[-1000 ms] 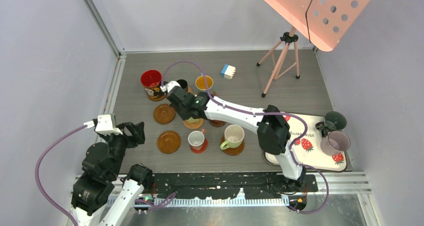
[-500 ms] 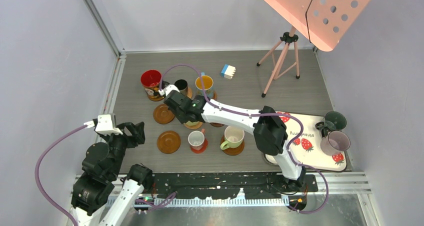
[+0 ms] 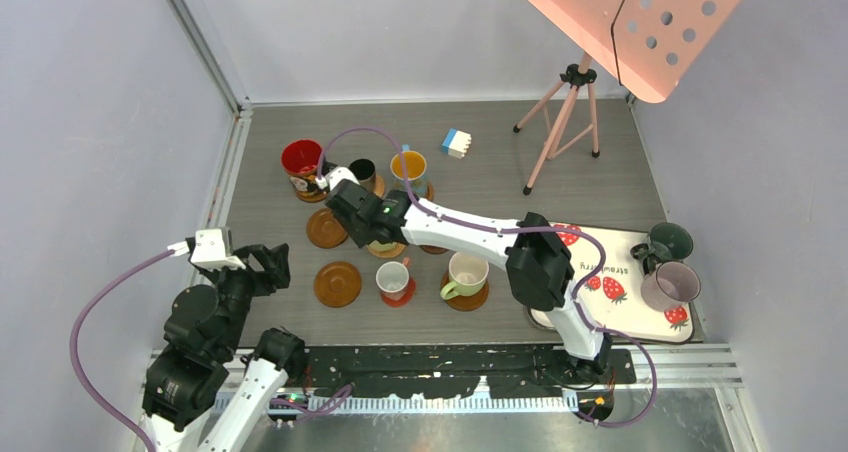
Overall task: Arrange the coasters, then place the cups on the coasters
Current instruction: Place the cup on the coaster, then pick up the cup from the tray.
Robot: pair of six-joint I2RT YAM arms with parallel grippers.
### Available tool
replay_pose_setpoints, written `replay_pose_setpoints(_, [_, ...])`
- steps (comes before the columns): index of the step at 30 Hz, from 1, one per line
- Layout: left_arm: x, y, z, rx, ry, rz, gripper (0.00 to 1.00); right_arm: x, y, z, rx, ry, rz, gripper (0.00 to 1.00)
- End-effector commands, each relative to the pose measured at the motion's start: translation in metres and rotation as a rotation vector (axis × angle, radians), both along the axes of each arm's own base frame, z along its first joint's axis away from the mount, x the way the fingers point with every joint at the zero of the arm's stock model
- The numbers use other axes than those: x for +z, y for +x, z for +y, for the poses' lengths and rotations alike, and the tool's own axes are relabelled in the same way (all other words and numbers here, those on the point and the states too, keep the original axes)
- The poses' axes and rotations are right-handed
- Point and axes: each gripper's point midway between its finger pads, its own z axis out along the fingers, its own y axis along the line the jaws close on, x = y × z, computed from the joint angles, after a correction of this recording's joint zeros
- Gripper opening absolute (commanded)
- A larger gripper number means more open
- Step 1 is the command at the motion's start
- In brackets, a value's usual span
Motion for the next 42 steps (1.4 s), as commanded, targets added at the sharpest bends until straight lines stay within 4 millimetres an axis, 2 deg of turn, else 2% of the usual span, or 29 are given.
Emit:
replay_pose_setpoints(1, [0.005, 0.002, 0.001, 0.007, 0.005, -0.014, 0.73, 0.04, 0.007, 0.012, -0.019, 0.089, -0.058, 0.42])
replay_pose_setpoints(4, [0.004, 0.002, 0.0, 0.001, 0.005, -0.01, 0.73, 0.058, 0.009, 0.008, -0.049, 0.116, -0.078, 0.52])
replay_pose_setpoints(11, [0.0, 0.005, -0.005, -0.017, 0.008, 0.004, 0.74, 0.11, 0.005, -0.01, -0.092, 0.187, -0.115, 0.61])
replay_pose_setpoints(14, [-0.002, 0.009, -0.009, -0.035, 0.009, 0.011, 0.75, 0.131, 0.003, -0.03, -0.153, 0.224, -0.139, 0.63])
replay_pose_setpoints(16, [-0.004, 0.011, -0.012, -0.045, 0.014, 0.024, 0.76, 0.139, 0.002, -0.047, -0.21, 0.236, -0.157, 0.63])
replay_pose_setpoints(17, [-0.006, 0.012, -0.013, -0.051, 0.017, 0.033, 0.76, 0.132, 0.002, -0.057, -0.249, 0.222, -0.16, 0.63])
replay_pose_setpoints(18, [-0.008, 0.013, -0.015, -0.057, 0.02, 0.042, 0.76, 0.142, 0.0, -0.066, -0.265, 0.243, -0.168, 0.63])
replay_pose_setpoints(19, [-0.009, 0.014, -0.016, -0.062, 0.023, 0.051, 0.76, 0.133, -0.002, -0.075, -0.286, 0.227, -0.162, 0.63])
replay_pose_setpoints(20, [-0.011, 0.015, -0.017, -0.068, 0.026, 0.058, 0.76, 0.141, -0.006, -0.083, -0.297, 0.244, -0.167, 0.64])
replay_pose_setpoints(22, [-0.014, 0.017, -0.021, -0.083, 0.031, 0.075, 0.76, 0.136, -0.012, -0.102, -0.33, 0.237, -0.163, 0.64])
replay_pose_setpoints(31, [-0.025, 0.024, -0.038, -0.158, 0.042, 0.136, 0.77, 0.109, -0.035, -0.209, -0.61, 0.154, -0.187, 0.64])
replay_pose_setpoints(37, [-0.034, 0.027, -0.052, -0.227, 0.046, 0.19, 0.78, 0.097, -0.045, -0.297, -0.921, 0.124, -0.26, 0.63])
replay_pose_setpoints(38, [-0.035, 0.027, -0.054, -0.237, 0.047, 0.197, 0.78, 0.097, -0.046, -0.309, -0.993, 0.161, -0.269, 0.63])
replay_pose_setpoints(39, [-0.036, 0.027, -0.055, -0.242, 0.047, 0.203, 0.77, 0.095, -0.049, -0.329, -1.045, 0.118, -0.276, 0.63])
replay_pose_setpoints(42, [-0.035, 0.027, -0.054, -0.243, 0.05, 0.2, 0.78, 0.083, -0.057, -0.37, -1.218, 0.099, -0.245, 0.63])
